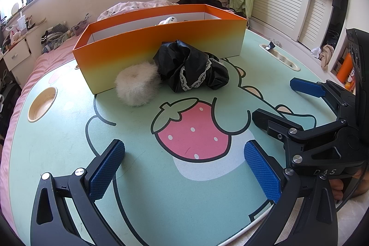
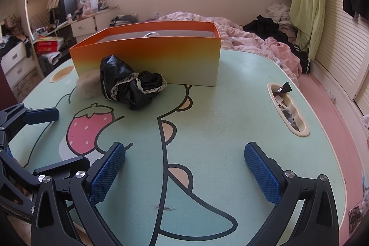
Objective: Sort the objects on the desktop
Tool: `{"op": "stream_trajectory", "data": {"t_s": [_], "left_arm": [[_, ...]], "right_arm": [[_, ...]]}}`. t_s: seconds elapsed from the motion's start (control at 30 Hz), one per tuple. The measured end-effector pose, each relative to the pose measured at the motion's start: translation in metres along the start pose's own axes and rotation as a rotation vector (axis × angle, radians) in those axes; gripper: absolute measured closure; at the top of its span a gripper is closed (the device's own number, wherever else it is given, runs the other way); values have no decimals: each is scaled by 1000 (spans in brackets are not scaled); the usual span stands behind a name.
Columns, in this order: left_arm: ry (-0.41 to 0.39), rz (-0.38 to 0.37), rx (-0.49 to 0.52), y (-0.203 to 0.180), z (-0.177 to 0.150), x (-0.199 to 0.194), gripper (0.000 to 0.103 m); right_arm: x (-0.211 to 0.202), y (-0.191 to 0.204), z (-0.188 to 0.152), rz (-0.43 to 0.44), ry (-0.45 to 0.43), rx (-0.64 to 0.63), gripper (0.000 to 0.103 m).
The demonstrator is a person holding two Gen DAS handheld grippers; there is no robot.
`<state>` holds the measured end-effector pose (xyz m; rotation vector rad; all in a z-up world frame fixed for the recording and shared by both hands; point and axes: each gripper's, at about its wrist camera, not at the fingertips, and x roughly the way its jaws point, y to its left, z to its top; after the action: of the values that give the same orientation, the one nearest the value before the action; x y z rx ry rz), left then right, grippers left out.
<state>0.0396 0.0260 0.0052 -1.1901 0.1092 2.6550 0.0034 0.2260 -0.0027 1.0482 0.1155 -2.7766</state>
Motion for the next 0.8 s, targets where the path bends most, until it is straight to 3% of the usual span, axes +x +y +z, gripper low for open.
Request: {"op": "stream_trajectory", "data": {"t_s": [0.67, 0.8], "left_arm": [[9, 11, -12, 7, 0, -4, 0], [-26, 14, -39, 19, 1, -16, 0]], "right_arm": [[-3, 1, 4, 8, -6, -7, 0], [-3, 1, 4, 11, -10, -10, 0]]}}
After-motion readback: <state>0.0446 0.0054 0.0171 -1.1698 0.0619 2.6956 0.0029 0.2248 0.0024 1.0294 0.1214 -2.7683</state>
